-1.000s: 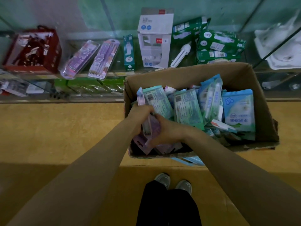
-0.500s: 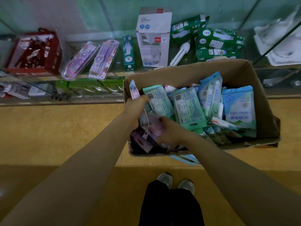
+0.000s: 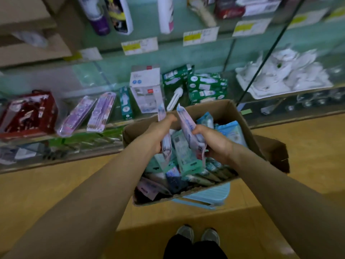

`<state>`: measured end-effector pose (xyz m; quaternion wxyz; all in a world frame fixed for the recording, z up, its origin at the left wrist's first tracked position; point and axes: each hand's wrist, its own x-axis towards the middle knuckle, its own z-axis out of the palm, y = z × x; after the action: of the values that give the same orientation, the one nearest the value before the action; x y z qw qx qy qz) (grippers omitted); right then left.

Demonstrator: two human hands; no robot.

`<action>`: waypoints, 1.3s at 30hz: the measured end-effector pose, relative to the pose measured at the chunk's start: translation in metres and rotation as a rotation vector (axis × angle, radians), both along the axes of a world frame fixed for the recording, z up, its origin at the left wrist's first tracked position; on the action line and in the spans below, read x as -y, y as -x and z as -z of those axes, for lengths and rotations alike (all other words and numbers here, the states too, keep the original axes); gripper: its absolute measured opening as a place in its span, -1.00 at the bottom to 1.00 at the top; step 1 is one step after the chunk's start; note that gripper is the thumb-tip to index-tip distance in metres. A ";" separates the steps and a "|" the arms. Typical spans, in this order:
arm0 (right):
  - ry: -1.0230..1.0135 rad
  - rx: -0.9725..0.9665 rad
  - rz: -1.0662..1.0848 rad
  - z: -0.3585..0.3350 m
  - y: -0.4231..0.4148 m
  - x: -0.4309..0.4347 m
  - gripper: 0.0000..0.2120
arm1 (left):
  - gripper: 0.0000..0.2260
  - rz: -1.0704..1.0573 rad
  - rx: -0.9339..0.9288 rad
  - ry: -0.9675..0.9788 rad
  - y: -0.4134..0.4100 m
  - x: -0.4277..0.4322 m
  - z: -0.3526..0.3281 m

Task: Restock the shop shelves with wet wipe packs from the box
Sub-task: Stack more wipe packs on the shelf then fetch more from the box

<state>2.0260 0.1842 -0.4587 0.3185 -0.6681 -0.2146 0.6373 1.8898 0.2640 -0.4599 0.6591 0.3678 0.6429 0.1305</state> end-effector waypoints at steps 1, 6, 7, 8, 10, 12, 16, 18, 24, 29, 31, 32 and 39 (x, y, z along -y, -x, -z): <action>-0.020 0.005 0.023 -0.008 -0.007 0.002 -0.82 | -0.37 0.037 -0.001 0.003 -0.009 0.000 -0.007; -0.123 0.040 0.083 -0.056 -0.044 0.018 -0.77 | -0.57 0.242 0.031 -0.025 -0.054 0.002 -0.060; -0.137 0.055 0.105 -0.067 -0.051 0.022 -0.77 | -0.62 0.279 0.051 -0.029 -0.064 0.003 -0.071; -0.154 0.063 0.132 -0.079 -0.057 0.026 -0.79 | -0.63 0.314 0.059 -0.033 -0.074 0.006 -0.084; -0.204 0.064 0.194 -0.104 -0.071 0.036 -0.84 | -0.53 0.383 0.060 -0.053 -0.096 0.009 -0.104; -0.248 0.092 0.243 -0.130 -0.085 0.047 -0.90 | -0.57 0.437 0.072 -0.105 -0.119 0.015 -0.129; -0.317 0.192 0.304 -0.182 -0.119 0.081 -0.92 | -0.55 0.545 0.107 -0.181 -0.163 0.033 -0.179; -0.347 0.213 0.348 -0.205 -0.136 0.102 -0.89 | -0.55 0.612 0.151 -0.196 -0.187 0.047 -0.204; -0.444 0.331 0.533 -0.264 -0.192 0.176 -0.85 | -0.51 0.802 0.227 -0.207 -0.263 0.110 -0.270; -0.492 0.433 0.681 -0.310 -0.243 0.257 -0.76 | -0.46 0.938 0.325 -0.252 -0.334 0.188 -0.317; -0.499 0.473 0.736 -0.325 -0.262 0.293 -0.79 | -0.33 1.029 0.343 -0.269 -0.362 0.224 -0.333; -0.497 0.494 0.761 -0.333 -0.271 0.311 -0.80 | -0.30 1.060 0.358 -0.282 -0.377 0.241 -0.341; -0.473 0.637 0.916 -0.377 -0.321 0.443 -0.76 | -0.49 1.277 0.490 -0.349 -0.460 0.371 -0.390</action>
<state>2.3470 -0.2589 -0.0816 0.6202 -0.7617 -0.1258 0.1389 2.3493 -0.1065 -0.0694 0.6641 0.7334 0.1039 -0.1017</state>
